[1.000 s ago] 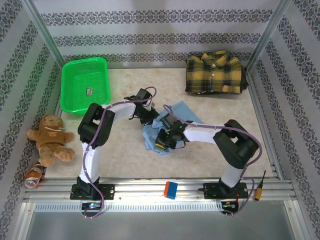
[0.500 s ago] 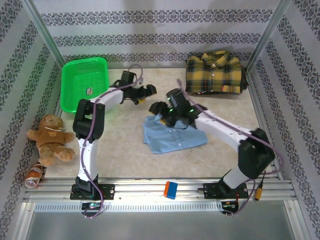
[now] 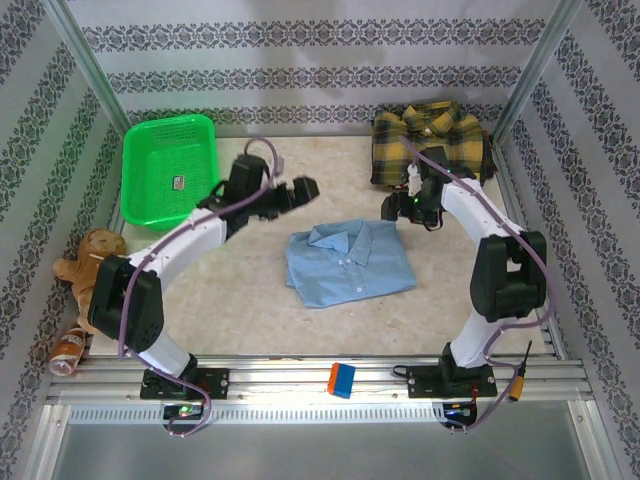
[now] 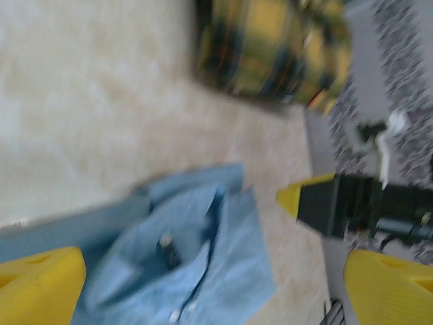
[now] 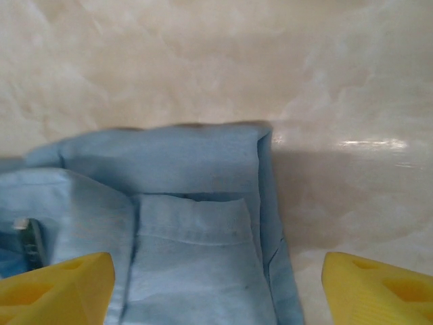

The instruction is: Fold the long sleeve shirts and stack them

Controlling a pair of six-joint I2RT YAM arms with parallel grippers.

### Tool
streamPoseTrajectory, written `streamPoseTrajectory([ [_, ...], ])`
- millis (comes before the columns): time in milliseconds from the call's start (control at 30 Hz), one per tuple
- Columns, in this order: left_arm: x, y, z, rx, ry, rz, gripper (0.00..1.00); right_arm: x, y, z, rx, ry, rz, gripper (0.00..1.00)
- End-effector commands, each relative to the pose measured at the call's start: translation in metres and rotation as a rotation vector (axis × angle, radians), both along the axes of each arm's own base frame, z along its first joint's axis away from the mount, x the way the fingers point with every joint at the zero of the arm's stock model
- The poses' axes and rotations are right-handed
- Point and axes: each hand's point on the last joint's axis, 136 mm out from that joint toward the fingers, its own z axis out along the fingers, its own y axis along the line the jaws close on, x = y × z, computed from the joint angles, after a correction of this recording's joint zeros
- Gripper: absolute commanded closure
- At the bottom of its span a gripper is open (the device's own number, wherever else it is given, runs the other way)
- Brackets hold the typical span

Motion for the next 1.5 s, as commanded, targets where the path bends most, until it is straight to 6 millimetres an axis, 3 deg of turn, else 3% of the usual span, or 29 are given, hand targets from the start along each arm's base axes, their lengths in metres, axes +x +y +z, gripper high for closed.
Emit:
streamPoseTrajectory([
  [0,-0.02,-0.001,-0.031,0.006,0.064,0.058,0.02,-0.004,0.011,-0.009,0.034,0.004,0.108,0.2],
  [133,-0.042,-0.01,-0.055,-0.005,0.1,0.065,0.02,-0.006,0.018,-0.031,0.069,0.047,0.092,0.2],
  [233,-0.048,-0.009,-0.057,-0.014,0.089,0.084,0.02,-0.009,0.019,-0.049,0.06,0.08,0.081,0.21],
  [467,-0.05,-0.002,-0.036,0.009,0.028,0.07,0.0,-0.013,0.032,-0.08,0.052,0.145,0.082,0.24],
  [767,-0.038,0.031,-0.001,0.046,-0.035,0.119,0.0,-0.016,0.042,-0.086,-0.115,0.192,0.167,0.37],
  [933,-0.036,0.064,0.032,0.081,-0.111,0.163,0.0,-0.013,0.047,-0.088,-0.183,0.214,0.22,0.52],
  [1067,-0.04,0.088,0.07,0.113,-0.192,0.186,0.0,-0.012,0.049,-0.09,-0.204,0.255,0.235,0.82],
  [1167,-0.046,0.102,0.099,0.155,-0.235,0.171,0.0,-0.007,0.047,-0.084,-0.204,0.257,0.243,0.98],
  [1300,-0.056,0.119,0.122,0.247,-0.286,0.169,0.0,0.01,0.036,-0.057,-0.264,0.158,0.213,1.0],
  [1467,-0.06,0.128,0.135,0.256,-0.349,0.198,0.0,0.043,0.023,0.011,-0.355,-0.066,0.133,1.0],
])
